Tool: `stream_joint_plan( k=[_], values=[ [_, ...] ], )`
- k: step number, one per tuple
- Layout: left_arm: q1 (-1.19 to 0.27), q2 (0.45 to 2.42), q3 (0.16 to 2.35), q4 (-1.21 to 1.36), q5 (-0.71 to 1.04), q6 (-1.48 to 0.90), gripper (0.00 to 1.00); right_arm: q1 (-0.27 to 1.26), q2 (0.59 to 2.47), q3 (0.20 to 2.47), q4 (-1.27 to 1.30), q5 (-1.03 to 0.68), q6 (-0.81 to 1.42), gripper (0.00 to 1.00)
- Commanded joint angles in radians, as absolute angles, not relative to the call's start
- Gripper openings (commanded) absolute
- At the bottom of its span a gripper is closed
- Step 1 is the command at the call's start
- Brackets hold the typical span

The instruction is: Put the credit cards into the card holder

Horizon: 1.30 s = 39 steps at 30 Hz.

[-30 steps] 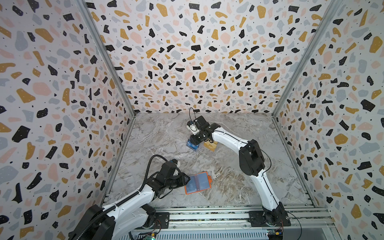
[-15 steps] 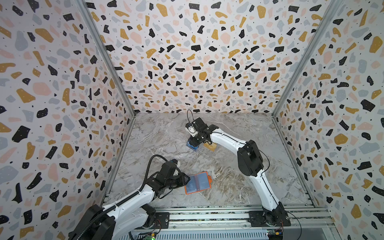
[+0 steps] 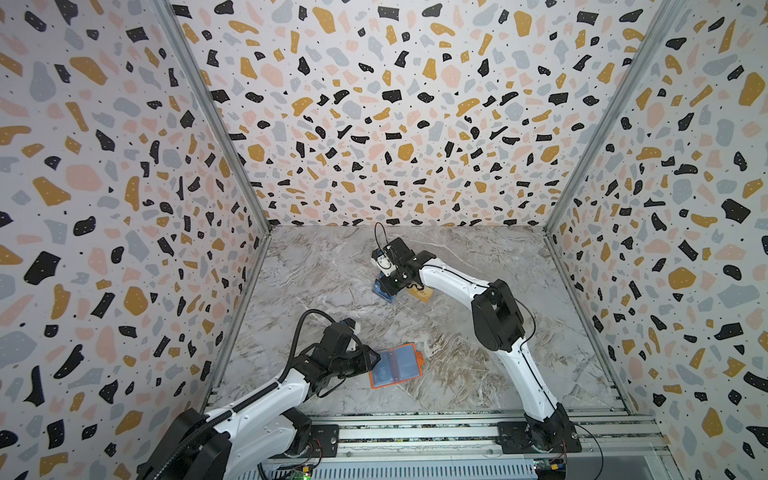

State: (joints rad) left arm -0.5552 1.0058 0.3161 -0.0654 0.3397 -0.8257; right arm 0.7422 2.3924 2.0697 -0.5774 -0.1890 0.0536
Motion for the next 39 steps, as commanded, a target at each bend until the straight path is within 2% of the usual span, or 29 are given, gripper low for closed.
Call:
stream_joint_plan(
  k=[1,21,33,39],
  values=[
    [-0.551,1.009,0.319,-0.048,0.347,-0.813,0.4,0.75,2.363,2.099,-0.597,-0.203,0.045,0.23],
    [-0.551,1.031,0.307,-0.025,0.372,-0.821,0.41,0.767,2.32,2.068,-0.57,-0.185,0.006,0.03],
    [-0.551,1.03,0.299,-0.024,0.369,-0.833,0.41,0.742,2.271,2.056,-0.556,-0.275,0.003,0.0],
    [-0.551,1.003,0.311,-0.047,0.352,-0.843,0.41,0.725,2.165,1.994,-0.514,-0.325,0.048,0.0]
  ],
)
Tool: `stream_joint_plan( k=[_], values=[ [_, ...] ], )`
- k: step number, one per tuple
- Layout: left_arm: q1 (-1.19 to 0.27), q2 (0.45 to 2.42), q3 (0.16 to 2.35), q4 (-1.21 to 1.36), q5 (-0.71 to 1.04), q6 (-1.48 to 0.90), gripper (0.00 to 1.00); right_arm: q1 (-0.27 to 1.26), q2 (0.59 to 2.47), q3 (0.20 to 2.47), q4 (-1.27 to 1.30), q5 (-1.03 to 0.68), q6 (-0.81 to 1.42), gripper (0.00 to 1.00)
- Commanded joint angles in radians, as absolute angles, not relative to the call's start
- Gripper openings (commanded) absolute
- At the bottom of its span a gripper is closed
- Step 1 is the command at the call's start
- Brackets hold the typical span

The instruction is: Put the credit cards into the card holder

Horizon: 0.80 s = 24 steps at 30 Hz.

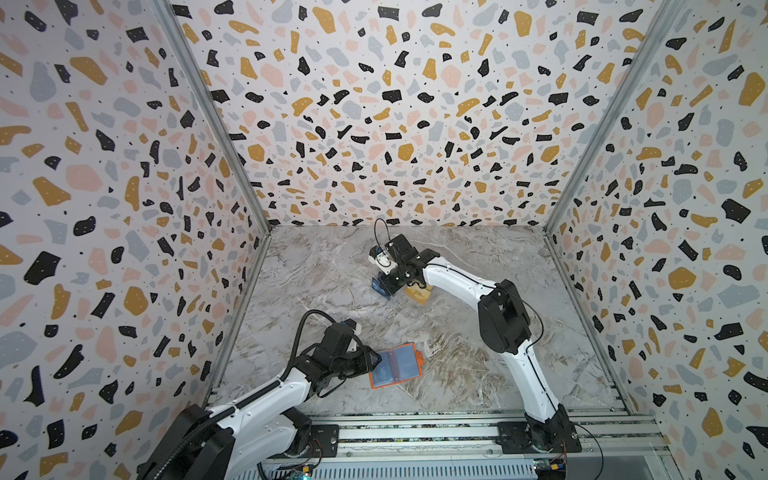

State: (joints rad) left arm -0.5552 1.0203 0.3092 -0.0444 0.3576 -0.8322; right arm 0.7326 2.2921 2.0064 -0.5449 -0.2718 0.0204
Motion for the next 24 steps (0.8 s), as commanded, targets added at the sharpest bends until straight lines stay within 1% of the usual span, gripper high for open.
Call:
stream_joint_plan(
  k=[1,4,7,12,14,17,20,24],
  values=[
    [-0.551,1.003,0.314,-0.05,0.349,-0.844,0.41,0.722,2.147,1.981,-0.508,-0.337,0.056,0.0],
    [-0.551,1.002,0.329,-0.072,0.344,-0.84,0.41,0.707,2.08,1.916,-0.474,-0.381,0.099,0.0],
    [-0.551,0.976,0.342,-0.102,0.317,-0.845,0.41,0.686,1.989,1.793,-0.4,-0.443,0.159,0.0],
    [-0.551,0.95,0.337,-0.107,0.279,-0.877,0.39,0.644,1.807,1.481,-0.25,-0.592,0.31,0.0],
    [-0.551,0.955,0.34,-0.101,0.271,-0.879,0.39,0.646,1.753,1.363,-0.225,-0.64,0.354,0.0],
    [-0.551,0.969,0.352,-0.081,0.277,-0.877,0.39,0.655,1.676,1.154,-0.109,-0.732,0.469,0.0],
    [-0.553,0.994,0.356,-0.036,0.321,-0.877,0.39,0.692,1.625,0.998,-0.018,-0.751,0.556,0.0],
    [-0.577,1.036,0.352,0.022,0.373,-0.91,0.36,0.746,1.595,0.877,0.073,-0.748,0.637,0.0]
  ],
)
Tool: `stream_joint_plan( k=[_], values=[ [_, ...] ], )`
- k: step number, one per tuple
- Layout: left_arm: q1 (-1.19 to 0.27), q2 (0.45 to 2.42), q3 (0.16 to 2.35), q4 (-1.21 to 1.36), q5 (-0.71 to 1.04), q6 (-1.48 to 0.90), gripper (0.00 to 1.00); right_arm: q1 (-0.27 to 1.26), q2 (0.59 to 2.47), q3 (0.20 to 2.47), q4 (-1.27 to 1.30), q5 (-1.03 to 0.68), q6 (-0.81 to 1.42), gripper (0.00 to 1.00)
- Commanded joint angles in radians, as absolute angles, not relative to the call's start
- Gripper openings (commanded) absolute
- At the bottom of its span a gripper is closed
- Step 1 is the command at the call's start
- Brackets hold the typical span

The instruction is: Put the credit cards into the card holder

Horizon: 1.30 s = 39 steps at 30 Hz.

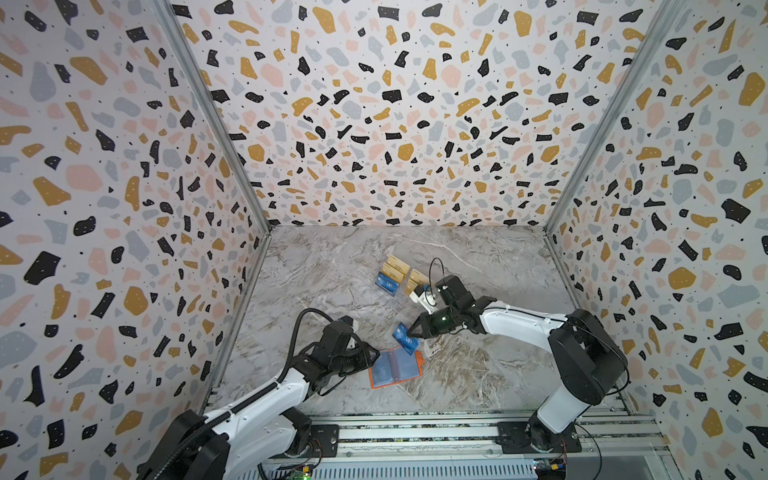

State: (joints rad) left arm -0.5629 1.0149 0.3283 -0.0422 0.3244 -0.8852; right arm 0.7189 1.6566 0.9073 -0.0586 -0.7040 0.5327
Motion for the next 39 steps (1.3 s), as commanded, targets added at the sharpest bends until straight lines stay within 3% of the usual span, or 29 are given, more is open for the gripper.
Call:
stream_joint_plan(
  k=[1,13,39],
  values=[
    [-0.585,1.053,0.355,0.035,0.38,-0.911,0.36,0.754,1.592,0.851,0.098,-0.746,0.66,0.0],
    [-0.601,1.147,0.329,0.081,0.363,-0.913,0.27,0.767,1.592,0.722,0.208,-0.755,0.736,0.0],
    [-0.602,1.135,0.297,0.039,0.35,-0.905,0.21,0.796,1.636,0.687,0.217,-0.689,0.756,0.0]
  ],
)
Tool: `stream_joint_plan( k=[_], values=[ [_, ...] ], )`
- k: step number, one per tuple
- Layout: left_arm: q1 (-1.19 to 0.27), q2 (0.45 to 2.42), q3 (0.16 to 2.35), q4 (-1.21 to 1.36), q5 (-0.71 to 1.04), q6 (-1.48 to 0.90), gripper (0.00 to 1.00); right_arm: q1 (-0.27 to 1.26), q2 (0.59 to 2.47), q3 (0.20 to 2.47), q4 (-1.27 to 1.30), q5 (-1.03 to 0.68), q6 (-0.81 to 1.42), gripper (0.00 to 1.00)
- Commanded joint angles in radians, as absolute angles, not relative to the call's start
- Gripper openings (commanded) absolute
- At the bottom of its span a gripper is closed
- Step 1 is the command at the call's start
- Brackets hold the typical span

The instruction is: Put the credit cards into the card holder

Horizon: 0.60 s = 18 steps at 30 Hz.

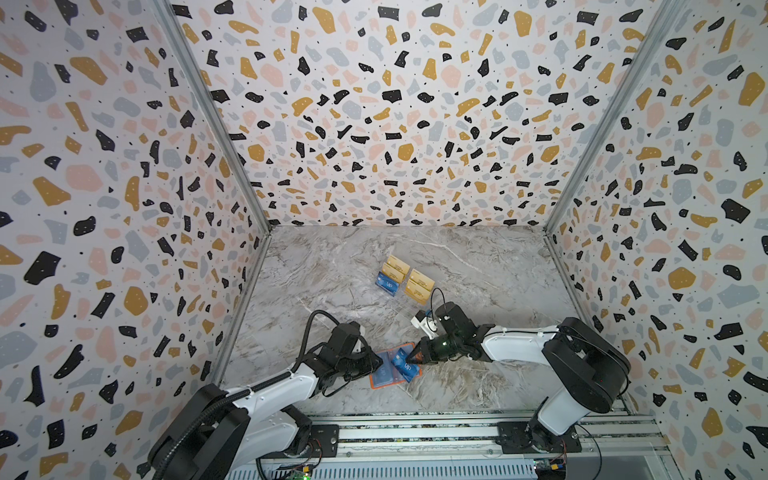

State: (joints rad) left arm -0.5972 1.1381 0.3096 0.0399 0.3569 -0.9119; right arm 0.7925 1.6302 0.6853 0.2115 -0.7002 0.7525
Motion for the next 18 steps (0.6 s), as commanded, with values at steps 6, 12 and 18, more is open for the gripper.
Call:
stream_joint_plan(
  k=[6,12,18],
  values=[
    [-0.601,1.137,0.296,0.04,0.352,-0.902,0.22,0.798,1.648,0.691,0.231,-0.703,0.758,0.0],
    [-0.601,1.131,0.298,0.031,0.354,-0.903,0.22,0.798,1.637,0.691,0.238,-0.701,0.761,0.0],
    [-0.601,1.128,0.297,0.029,0.353,-0.905,0.22,0.798,1.606,0.684,0.232,-0.689,0.758,0.0]
  ],
)
